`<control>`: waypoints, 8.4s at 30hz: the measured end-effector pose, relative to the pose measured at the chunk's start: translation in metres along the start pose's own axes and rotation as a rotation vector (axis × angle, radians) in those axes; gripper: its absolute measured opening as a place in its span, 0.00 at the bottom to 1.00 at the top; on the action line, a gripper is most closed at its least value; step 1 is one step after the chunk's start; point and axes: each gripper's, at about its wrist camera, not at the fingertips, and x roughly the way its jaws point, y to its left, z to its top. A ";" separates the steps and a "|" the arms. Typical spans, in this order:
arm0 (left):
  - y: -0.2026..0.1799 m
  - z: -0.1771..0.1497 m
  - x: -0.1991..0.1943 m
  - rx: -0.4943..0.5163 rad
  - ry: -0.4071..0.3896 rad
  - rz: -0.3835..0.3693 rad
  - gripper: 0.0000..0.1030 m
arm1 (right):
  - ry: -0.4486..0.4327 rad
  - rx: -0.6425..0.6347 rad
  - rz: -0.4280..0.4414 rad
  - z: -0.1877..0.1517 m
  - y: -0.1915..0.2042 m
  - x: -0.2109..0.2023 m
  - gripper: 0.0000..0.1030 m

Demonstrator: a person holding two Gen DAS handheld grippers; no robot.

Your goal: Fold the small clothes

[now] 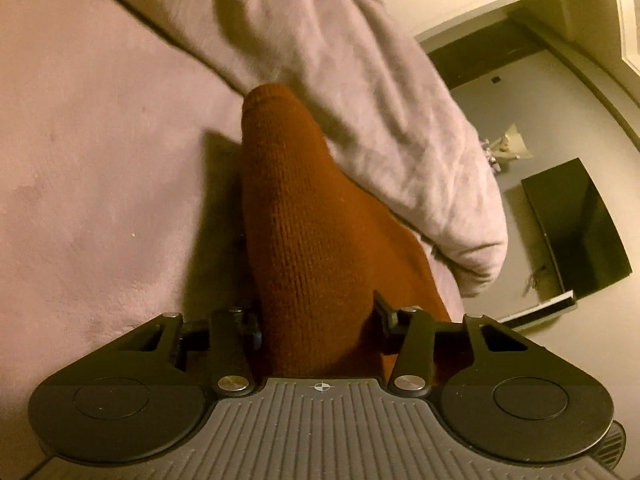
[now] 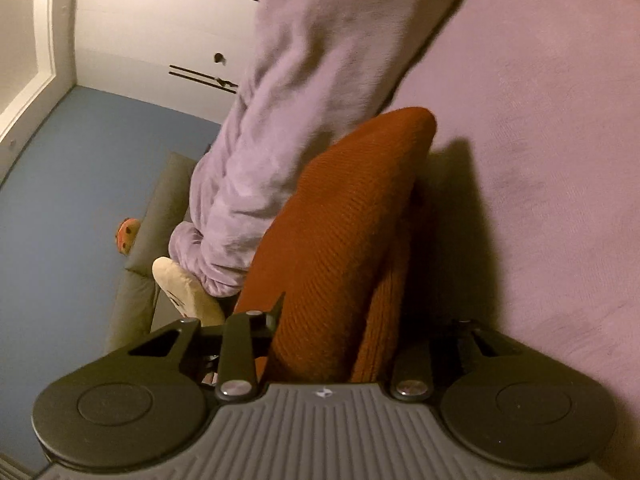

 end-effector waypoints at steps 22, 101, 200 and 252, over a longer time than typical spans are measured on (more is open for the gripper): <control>-0.039 -0.072 -0.093 0.386 -0.200 0.568 0.92 | -0.228 -0.896 -0.576 -0.123 0.161 0.010 0.53; -0.086 -0.123 -0.083 0.576 -0.222 1.030 1.00 | 0.038 -0.879 -0.909 -0.159 0.176 0.026 0.80; -0.104 -0.144 -0.169 0.270 0.072 0.946 1.00 | 0.238 -0.569 -0.987 -0.200 0.258 -0.042 0.96; -0.107 -0.151 -0.166 0.291 0.053 0.975 1.00 | 0.226 -0.565 -0.980 -0.203 0.255 -0.047 0.96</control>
